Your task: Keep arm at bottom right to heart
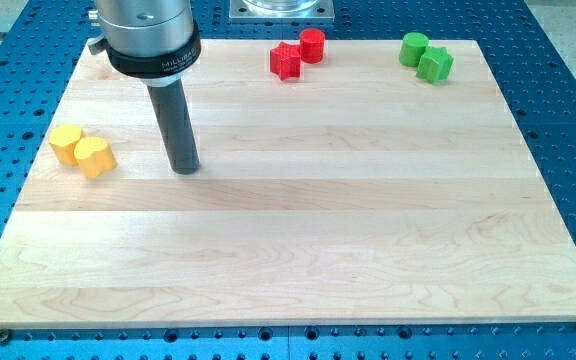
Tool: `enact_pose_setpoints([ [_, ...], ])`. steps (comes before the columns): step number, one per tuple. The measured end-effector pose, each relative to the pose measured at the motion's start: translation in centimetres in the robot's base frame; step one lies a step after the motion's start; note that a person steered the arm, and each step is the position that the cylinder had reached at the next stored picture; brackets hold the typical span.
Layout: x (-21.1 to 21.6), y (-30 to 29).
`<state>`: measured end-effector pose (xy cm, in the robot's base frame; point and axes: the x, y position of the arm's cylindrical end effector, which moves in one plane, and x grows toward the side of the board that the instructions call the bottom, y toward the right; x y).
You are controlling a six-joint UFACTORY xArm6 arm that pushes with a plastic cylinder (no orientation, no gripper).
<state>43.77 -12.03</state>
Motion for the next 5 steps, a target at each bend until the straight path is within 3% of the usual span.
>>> enact_pose_setpoints([
  [4,0.2,-1.0],
  [5,4.6,-2.5],
])
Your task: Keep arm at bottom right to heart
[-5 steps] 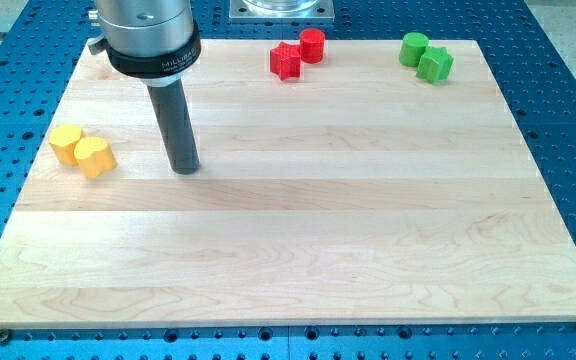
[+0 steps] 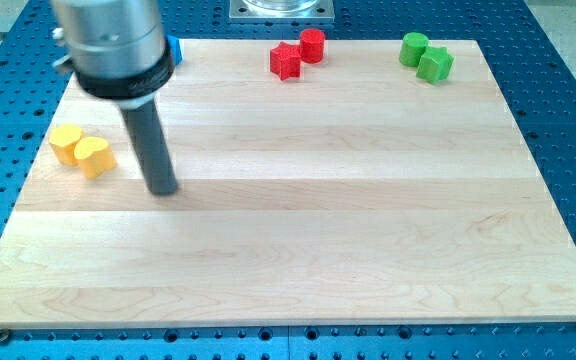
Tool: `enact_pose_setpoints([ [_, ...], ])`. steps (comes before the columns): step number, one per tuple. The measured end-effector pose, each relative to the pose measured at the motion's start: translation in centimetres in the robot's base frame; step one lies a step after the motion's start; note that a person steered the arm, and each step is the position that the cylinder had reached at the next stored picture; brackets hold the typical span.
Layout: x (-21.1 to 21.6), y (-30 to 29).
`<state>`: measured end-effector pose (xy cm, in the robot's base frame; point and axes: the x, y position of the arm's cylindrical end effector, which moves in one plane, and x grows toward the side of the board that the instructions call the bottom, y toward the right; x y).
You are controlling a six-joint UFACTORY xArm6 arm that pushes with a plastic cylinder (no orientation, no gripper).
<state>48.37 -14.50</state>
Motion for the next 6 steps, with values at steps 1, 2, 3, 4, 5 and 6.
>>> enact_pose_setpoints([
  [1,1.0,-0.5],
  [2,2.1,-0.8],
  [3,2.8,-0.8],
  [4,3.5,-1.1],
  [5,4.1,-4.3],
  [6,4.1,-4.6],
])
